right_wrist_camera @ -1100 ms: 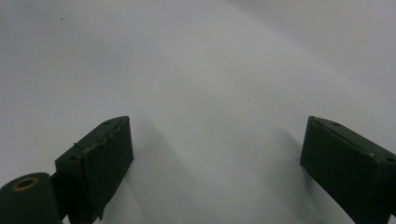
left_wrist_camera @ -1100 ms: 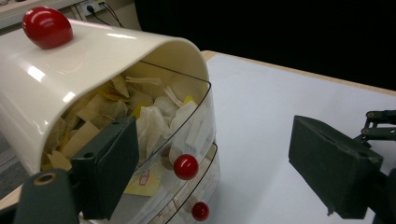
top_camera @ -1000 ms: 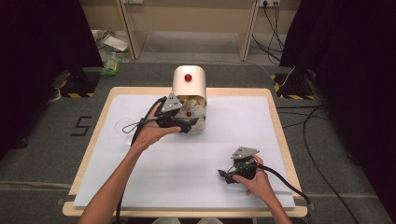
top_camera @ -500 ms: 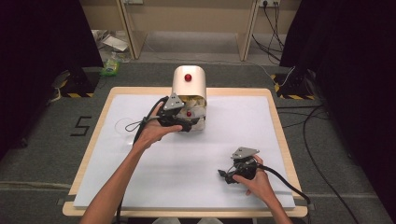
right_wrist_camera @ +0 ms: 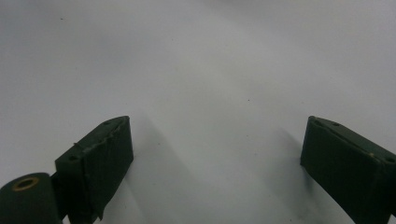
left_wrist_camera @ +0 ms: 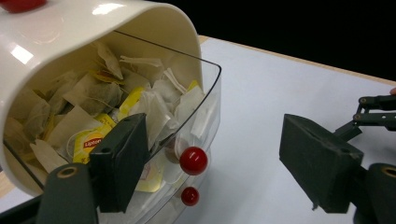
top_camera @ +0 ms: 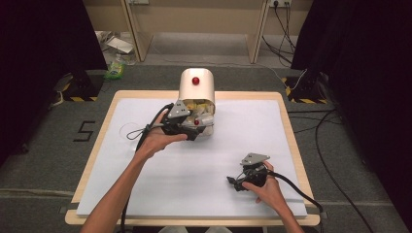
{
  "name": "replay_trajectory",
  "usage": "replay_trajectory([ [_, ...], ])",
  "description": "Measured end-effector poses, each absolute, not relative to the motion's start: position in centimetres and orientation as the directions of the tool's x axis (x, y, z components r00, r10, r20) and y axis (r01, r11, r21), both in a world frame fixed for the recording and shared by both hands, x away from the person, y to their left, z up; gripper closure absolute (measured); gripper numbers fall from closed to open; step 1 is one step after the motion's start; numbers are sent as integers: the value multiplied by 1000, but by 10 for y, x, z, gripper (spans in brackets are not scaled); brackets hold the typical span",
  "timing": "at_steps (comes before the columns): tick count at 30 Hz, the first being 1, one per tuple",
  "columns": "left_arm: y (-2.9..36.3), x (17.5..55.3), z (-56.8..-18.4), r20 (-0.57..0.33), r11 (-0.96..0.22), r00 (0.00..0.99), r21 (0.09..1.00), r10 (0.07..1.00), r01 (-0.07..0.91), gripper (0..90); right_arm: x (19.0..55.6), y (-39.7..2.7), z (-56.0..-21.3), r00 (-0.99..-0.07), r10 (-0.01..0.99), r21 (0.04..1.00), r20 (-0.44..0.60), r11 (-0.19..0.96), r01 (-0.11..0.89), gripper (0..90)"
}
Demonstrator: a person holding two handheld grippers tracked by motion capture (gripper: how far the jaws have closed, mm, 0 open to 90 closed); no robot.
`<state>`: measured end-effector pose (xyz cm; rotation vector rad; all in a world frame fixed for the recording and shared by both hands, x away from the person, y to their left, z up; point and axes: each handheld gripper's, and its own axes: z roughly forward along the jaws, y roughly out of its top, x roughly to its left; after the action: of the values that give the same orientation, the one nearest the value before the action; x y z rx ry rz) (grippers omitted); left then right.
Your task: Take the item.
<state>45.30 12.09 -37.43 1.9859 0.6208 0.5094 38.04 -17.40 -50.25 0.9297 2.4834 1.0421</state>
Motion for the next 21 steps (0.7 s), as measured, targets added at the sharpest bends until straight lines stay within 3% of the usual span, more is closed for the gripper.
replay_trajectory([
  [21,127,427,-378,85,-399,790,892,607,210,261,380,-174,-503,-748,664,718,-15,528,454,98],
])
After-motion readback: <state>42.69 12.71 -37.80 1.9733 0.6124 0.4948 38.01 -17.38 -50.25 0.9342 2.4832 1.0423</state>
